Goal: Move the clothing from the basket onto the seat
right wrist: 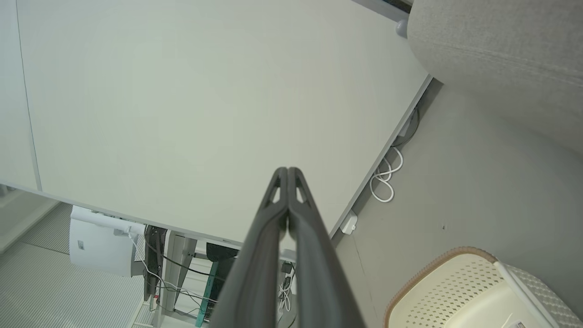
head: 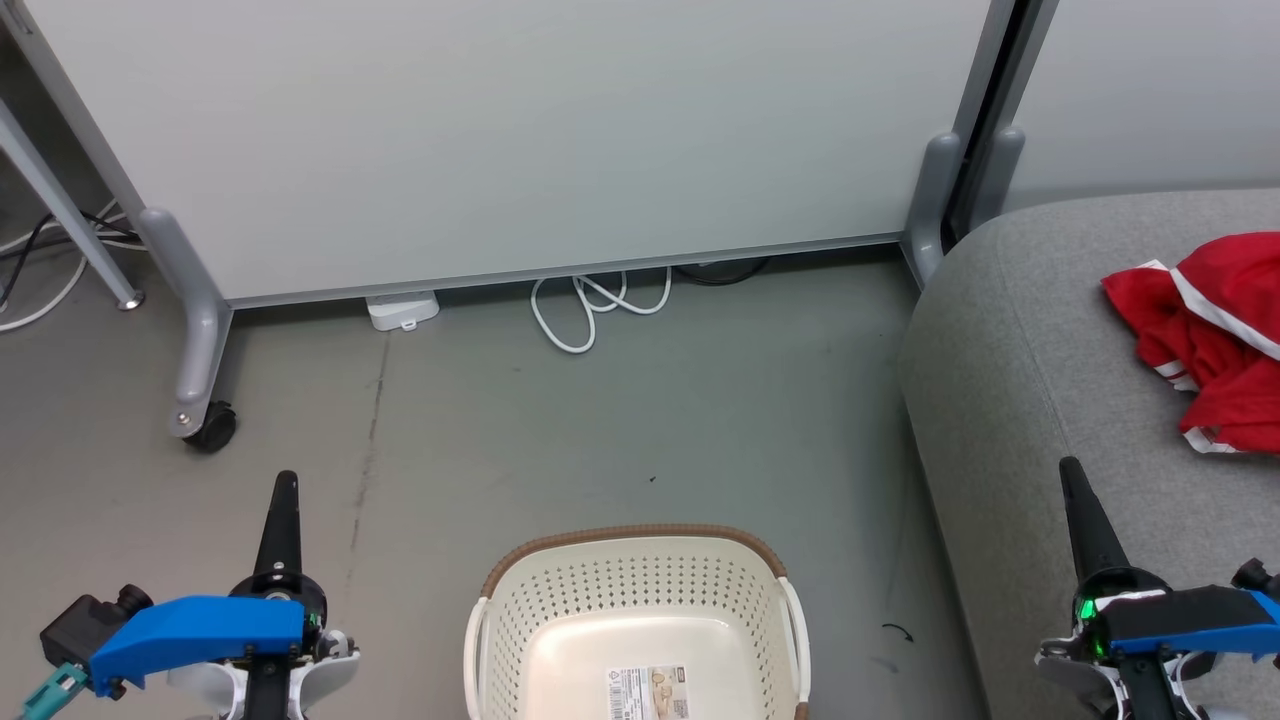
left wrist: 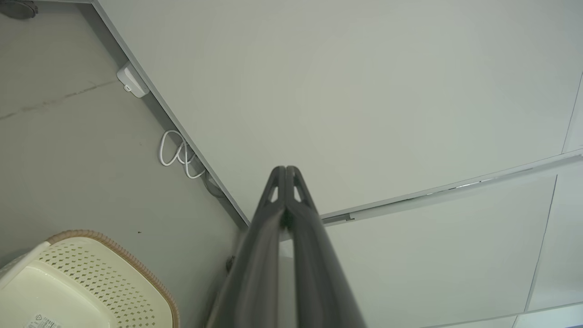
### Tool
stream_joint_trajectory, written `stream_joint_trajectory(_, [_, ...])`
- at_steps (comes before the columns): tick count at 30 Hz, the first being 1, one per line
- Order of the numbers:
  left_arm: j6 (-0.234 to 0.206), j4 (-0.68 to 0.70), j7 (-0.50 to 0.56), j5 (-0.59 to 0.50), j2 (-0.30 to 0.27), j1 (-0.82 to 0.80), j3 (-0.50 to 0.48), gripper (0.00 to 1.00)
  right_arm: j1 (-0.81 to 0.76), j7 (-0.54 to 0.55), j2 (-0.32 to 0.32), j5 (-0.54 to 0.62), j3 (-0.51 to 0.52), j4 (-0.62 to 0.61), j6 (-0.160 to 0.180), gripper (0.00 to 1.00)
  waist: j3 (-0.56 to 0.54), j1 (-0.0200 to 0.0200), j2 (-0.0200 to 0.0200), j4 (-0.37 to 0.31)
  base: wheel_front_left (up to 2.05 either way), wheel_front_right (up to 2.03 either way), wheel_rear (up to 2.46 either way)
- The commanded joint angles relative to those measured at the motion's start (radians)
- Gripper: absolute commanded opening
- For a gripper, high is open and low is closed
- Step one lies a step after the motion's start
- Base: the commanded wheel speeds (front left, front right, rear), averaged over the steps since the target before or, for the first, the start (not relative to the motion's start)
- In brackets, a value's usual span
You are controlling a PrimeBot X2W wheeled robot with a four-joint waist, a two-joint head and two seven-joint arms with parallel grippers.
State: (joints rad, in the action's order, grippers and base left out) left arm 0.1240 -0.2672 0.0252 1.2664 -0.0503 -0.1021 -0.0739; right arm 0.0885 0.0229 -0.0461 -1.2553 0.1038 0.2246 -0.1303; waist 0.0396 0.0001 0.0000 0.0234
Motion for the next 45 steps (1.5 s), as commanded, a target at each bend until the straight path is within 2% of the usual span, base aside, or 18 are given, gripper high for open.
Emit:
stream_joint_trajectory(1, [0.007,0.011,0.005,0.021,-0.001,-0.014,-0.005,0.0,0.017,0.005,-0.005,-0.024,0.002,-0.002,-0.001,0.0,-0.001,-0.0001,0.0,-0.001,0.0,0.0,0.0])
stream_joint_trajectory(45, [0.009,0.024,0.09,0.343,0.0,-0.01,-0.042,0.0,0.026,0.093,-0.007,-0.354,0.011,0.021,-0.001,0.0,-0.035,-0.0001,0.0,-0.023,0.0,0.0,0.0])
